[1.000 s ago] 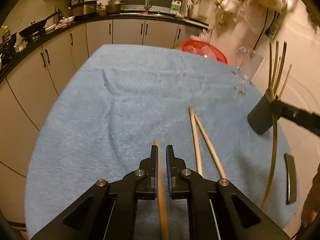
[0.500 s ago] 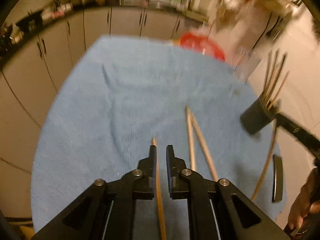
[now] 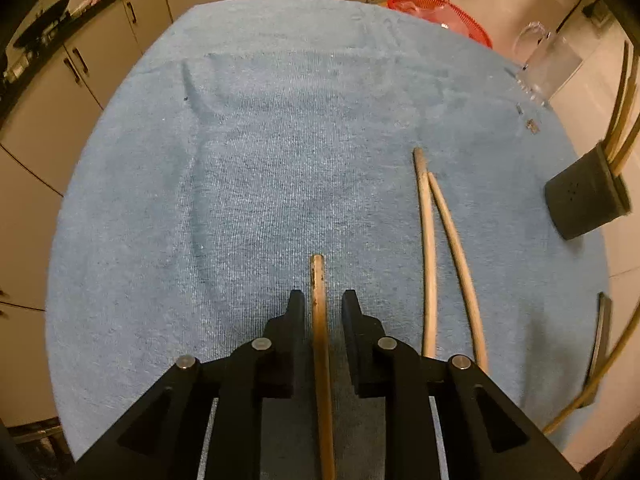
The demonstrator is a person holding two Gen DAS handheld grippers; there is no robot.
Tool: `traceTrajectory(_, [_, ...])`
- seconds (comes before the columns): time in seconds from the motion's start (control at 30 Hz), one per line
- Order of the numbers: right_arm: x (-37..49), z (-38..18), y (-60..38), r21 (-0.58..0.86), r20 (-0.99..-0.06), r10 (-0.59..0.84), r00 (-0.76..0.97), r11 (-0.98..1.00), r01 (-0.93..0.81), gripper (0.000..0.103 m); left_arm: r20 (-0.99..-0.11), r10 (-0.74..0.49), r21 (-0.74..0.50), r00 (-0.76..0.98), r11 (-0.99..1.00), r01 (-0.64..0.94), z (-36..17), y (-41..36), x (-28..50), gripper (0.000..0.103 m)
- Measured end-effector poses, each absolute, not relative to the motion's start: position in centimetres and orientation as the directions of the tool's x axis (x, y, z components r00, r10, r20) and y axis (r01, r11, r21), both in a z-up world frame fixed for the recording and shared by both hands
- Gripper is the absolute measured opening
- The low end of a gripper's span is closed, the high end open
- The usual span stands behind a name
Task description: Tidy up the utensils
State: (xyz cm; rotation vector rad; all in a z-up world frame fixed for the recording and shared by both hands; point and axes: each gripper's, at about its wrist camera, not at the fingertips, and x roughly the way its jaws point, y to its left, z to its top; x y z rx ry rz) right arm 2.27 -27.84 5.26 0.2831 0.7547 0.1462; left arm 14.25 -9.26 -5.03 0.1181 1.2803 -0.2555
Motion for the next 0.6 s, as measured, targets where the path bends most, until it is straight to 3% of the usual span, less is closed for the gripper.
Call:
traceTrajectory(0.03, [2.2, 5.3, -27.8, 0.307, -0.652, 0.234, 0.721, 0.951, -0.030, 0.007, -0.958, -0.096, -0.024, 0.271, 0.966, 0.257, -5.1, -9.6, 14.3, 0.007])
traceTrajectory(0.1, [2.2, 5.3, -27.8, 0.309, -0.652, 0.235, 0.721, 0.951, -0.031, 0.007, -0.957, -0.068, 0.009, 0.282, 0.965, 0.264, -5.2, -10.3, 14.4, 0.007])
traceTrajectory(0.23, [2.0, 5.4, -27.9, 0.311, -0.647, 0.234, 0.726, 0.950, -0.029, 0.007, -0.934, -0.147, -0.056, 0.326, 0.960, 0.275, -3.7, -10.1, 13.7, 0.007])
traceTrajectory(0.6, [-0.2, 8.0, -27.7, 0.306, -0.583, 0.226, 0.780, 0.951, -0.047, 0.007, -0.758, -0.302, -0.138, 0.578, 0.941, 0.310, 7.3, -8.1, 8.0, 0.007])
